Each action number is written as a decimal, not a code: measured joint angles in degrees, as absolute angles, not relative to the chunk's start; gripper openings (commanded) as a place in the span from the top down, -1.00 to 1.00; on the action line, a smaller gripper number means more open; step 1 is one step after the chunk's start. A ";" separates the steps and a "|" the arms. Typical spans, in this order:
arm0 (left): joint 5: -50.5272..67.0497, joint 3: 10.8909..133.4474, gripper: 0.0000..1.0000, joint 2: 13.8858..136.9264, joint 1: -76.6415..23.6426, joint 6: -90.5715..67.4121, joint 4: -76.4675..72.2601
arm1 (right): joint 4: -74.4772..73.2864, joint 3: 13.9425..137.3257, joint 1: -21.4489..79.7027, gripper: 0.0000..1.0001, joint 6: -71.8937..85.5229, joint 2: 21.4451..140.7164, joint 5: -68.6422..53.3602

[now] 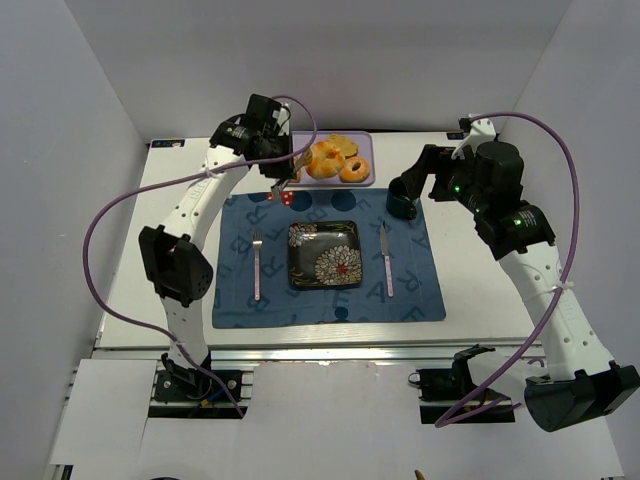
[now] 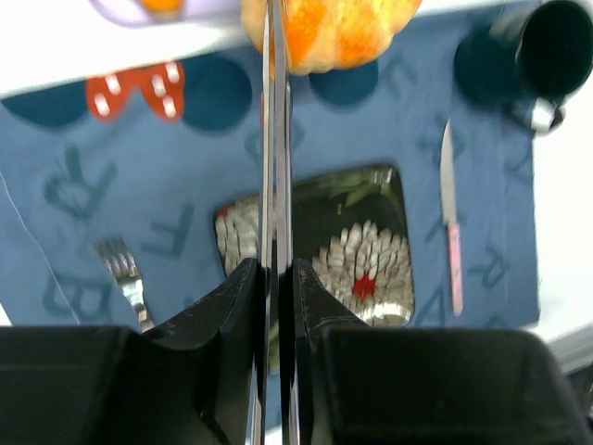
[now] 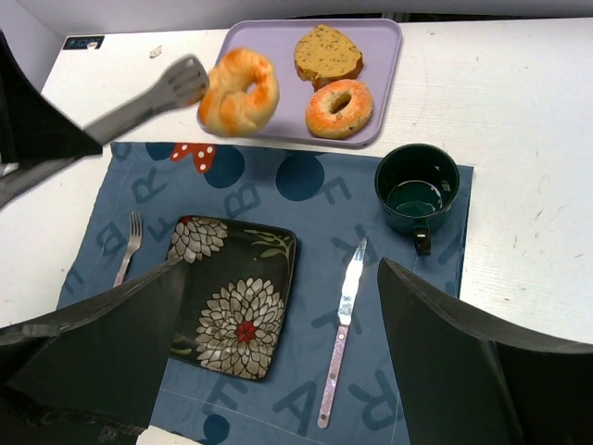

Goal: Place the bread

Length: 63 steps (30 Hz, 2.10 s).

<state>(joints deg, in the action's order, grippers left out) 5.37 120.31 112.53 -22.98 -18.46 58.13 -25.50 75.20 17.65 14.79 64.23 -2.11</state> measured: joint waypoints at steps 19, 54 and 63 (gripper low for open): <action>5.56 93.78 0.83 90.39 -34.20 -24.25 60.69 | -25.08 74.32 17.63 -0.79 14.83 64.23 -2.09; 1.08 88.92 0.10 87.74 -36.16 -26.85 63.61 | -25.02 72.20 17.63 -0.79 15.00 64.12 -2.11; -8.01 115.83 0.10 97.38 -34.41 -25.56 69.36 | -24.88 72.20 17.63 -0.79 15.07 64.20 -2.13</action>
<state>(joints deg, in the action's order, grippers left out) -8.01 115.83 97.38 -34.41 -25.56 69.36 -24.88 72.20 17.63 15.07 64.20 -2.13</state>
